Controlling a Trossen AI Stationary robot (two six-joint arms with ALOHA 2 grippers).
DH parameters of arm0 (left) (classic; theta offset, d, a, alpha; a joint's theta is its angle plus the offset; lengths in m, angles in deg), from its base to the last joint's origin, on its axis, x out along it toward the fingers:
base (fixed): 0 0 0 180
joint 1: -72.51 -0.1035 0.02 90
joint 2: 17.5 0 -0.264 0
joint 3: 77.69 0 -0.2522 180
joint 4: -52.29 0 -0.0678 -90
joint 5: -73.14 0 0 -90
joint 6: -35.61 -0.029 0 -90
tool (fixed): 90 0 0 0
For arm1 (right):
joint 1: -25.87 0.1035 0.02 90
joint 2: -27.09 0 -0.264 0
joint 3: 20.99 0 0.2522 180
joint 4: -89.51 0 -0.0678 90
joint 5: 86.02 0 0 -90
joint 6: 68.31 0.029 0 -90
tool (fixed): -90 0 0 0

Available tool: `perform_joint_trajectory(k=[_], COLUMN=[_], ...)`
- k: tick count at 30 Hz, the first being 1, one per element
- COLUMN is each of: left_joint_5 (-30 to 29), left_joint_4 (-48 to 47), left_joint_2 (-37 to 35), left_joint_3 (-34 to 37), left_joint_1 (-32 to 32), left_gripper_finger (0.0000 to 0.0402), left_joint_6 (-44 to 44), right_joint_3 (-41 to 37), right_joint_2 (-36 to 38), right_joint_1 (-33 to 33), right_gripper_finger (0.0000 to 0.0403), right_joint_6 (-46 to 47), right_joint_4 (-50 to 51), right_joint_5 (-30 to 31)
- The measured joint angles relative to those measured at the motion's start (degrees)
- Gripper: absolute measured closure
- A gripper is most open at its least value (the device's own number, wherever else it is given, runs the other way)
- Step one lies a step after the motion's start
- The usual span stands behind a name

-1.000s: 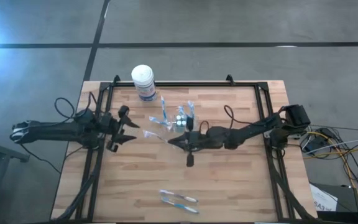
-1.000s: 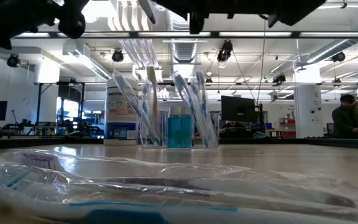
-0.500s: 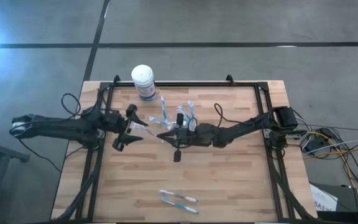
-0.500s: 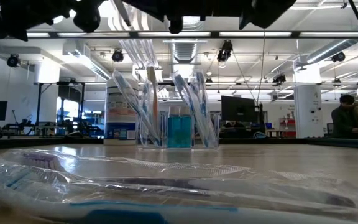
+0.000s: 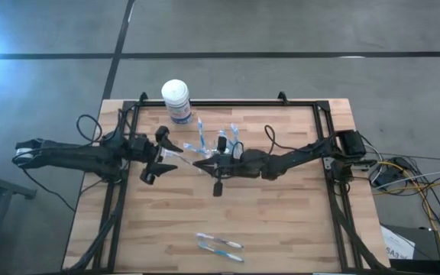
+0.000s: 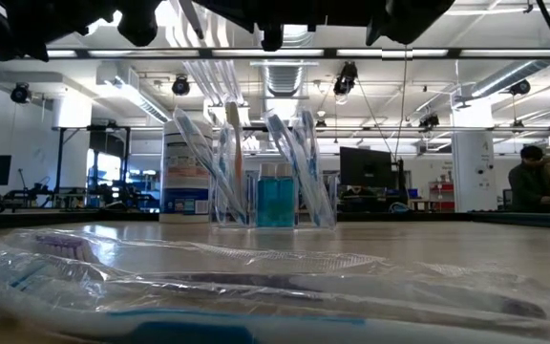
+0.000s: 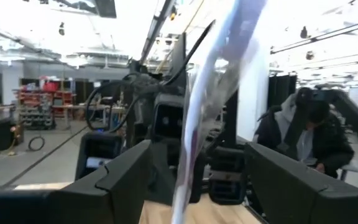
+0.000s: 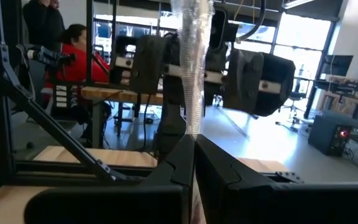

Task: Pick & Place toothbrushing station
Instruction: Put the violet toothbrush in the transparent organizer

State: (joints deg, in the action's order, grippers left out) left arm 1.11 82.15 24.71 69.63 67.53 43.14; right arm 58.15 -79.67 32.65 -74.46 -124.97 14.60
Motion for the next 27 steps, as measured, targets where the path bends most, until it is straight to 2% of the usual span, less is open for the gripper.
perform_joint_trajectory(k=[9,15,21,27], left_joint_5=[-1.61,-1.61,-1.61,-1.05], left_joint_4=[2.32,2.31,2.27,2.05], left_joint_2=[2.62,3.95,4.31,4.49], left_joint_3=[-1.12,-2.26,-2.71,-2.51], left_joint_1=[0.0,0.0,-0.02,-0.02], left_gripper_finger=[0.0143,0.0171,0.0246,0.0365], left_joint_6=[-0.22,-0.24,-1.17,-2.0], right_joint_3=[0.0,-0.02,-0.02,-0.02], right_joint_2=[0.02,0.02,0.02,0.02], right_joint_1=[0.04,0.04,0.04,0.04], right_gripper_finger=[0.0395,0.0395,0.0395,0.0395], right_joint_6=[0.16,0.15,0.15,0.15], right_joint_4=[0.49,1.02,1.11,1.13], right_joint_5=[0.0,0.0,0.0,0.05])
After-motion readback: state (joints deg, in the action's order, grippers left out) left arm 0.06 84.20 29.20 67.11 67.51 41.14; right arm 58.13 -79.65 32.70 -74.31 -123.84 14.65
